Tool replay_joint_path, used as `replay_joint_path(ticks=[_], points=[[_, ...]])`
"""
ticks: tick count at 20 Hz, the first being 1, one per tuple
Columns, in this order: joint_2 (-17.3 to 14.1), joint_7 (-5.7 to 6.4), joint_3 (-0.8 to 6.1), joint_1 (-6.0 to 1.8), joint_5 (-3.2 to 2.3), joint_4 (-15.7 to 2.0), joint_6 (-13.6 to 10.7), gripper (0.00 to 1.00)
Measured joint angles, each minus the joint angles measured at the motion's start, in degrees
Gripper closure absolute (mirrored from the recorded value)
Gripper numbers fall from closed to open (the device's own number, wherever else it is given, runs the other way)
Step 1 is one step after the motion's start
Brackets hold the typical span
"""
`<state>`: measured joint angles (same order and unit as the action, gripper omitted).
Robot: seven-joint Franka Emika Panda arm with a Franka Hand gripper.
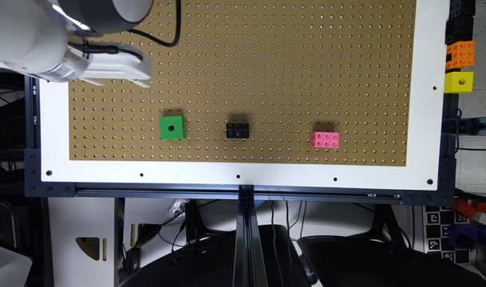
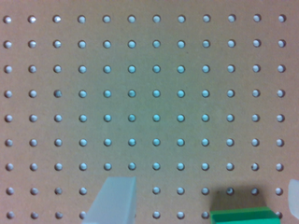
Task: Pick up green block.
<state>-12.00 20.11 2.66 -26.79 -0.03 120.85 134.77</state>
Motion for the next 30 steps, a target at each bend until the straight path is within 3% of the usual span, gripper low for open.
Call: replay_joint_path(ticks=[7, 11, 13, 16, 23, 28, 30], points=[[-0.8, 0.68, 1.25, 0.01, 0.0, -1.11, 0.5, 0.0], [-4.1, 3.13, 3.62, 0.11, -0.15, -5.35, 0.6, 0.0], [-6.1, 4.1, 4.36, 0.22, -0.38, -7.58, 0.5, 0.0], [-7.9, 4.22, 4.43, 0.23, -0.39, -9.33, 0.5, 0.0], [-8.1, 4.4, 4.54, 0.36, -0.39, -9.46, 0.5, 0.0], [-8.3, 6.23, 5.68, 1.25, -0.4, -9.46, 0.5, 0.0], [-8.4, 6.65, 5.84, 1.48, -0.42, -9.46, 0.5, 0.0]])
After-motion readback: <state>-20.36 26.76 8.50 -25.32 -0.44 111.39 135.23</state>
